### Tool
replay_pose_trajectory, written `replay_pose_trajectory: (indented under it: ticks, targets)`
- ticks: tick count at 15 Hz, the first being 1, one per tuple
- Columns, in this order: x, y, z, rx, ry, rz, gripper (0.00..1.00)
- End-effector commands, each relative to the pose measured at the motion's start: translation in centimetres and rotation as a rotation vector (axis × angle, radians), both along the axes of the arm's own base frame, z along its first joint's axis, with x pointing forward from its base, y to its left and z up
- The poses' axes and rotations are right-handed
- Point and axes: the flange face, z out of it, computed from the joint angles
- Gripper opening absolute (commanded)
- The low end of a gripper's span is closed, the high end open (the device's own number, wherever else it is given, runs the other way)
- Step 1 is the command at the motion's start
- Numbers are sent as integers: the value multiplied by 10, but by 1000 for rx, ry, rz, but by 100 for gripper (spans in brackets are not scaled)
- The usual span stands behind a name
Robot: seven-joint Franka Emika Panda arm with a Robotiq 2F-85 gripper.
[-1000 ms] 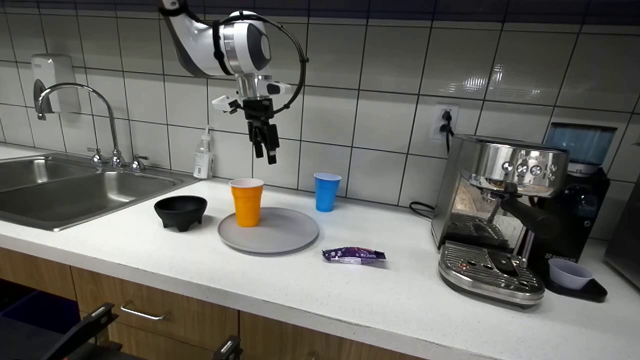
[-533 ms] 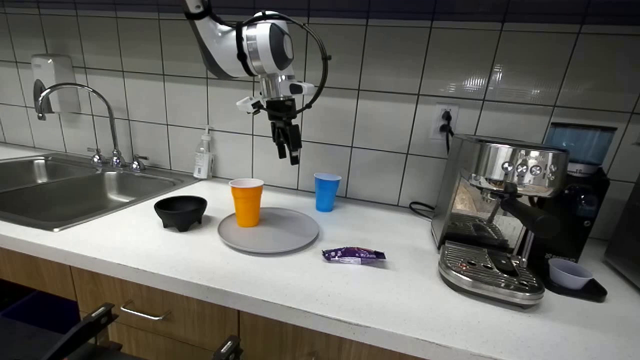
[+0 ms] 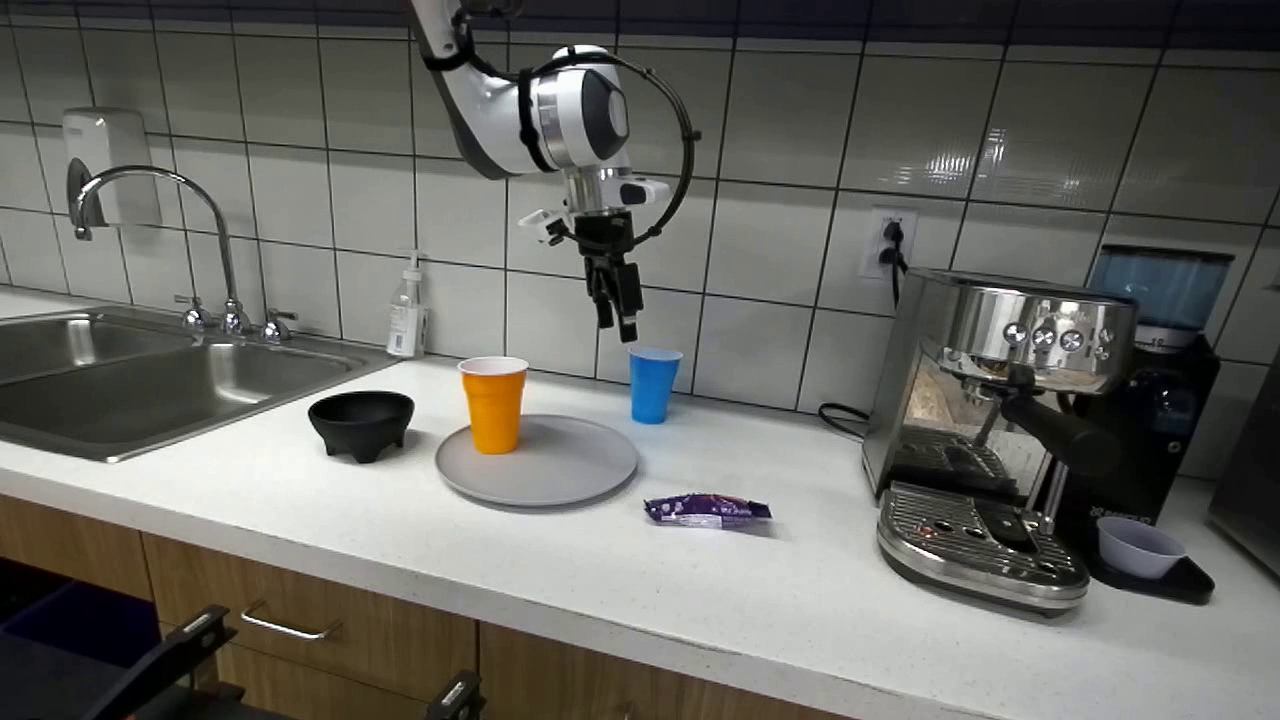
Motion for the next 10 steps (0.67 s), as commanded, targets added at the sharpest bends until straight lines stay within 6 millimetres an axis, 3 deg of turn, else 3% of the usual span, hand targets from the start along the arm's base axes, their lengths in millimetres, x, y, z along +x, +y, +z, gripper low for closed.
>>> replay_pose_trajectory:
  ticks: [1, 10]
  targets:
    - [22, -16, -2, 19, 12, -25, 100]
    - [61, -35, -20, 27, 15, -76, 100]
